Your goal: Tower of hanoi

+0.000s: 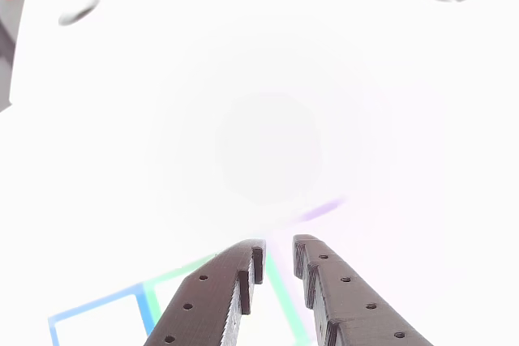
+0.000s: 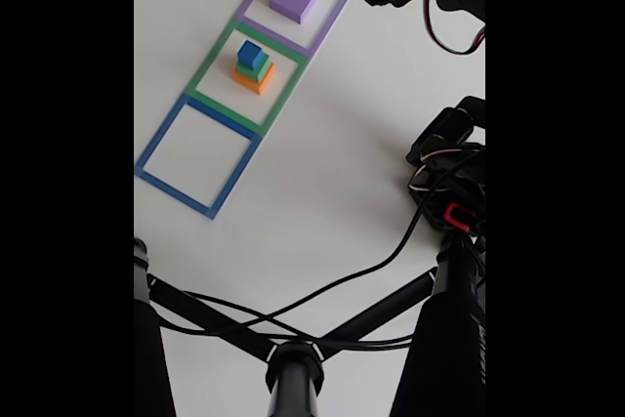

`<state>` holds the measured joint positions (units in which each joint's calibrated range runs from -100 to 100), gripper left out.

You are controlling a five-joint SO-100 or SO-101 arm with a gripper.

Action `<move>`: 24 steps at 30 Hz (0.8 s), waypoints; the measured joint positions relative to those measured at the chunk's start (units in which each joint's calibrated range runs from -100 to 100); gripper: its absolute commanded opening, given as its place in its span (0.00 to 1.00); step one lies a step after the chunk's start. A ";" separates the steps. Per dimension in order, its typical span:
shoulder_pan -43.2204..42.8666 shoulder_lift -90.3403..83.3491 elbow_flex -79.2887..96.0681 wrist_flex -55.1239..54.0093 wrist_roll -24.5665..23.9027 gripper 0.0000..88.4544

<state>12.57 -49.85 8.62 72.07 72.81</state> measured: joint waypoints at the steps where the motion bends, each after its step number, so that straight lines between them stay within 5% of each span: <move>1: 0.74 0.00 -0.26 0.64 1.18 0.00; 7: 5.57 0.00 -1.04 5.14 14.78 0.00; 11: 8.02 0.00 1.65 10.11 25.02 0.09; 24: 14.74 -9.29 24.80 -1.12 27.00 0.32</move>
<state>27.30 -59.14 33.42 70.95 99.80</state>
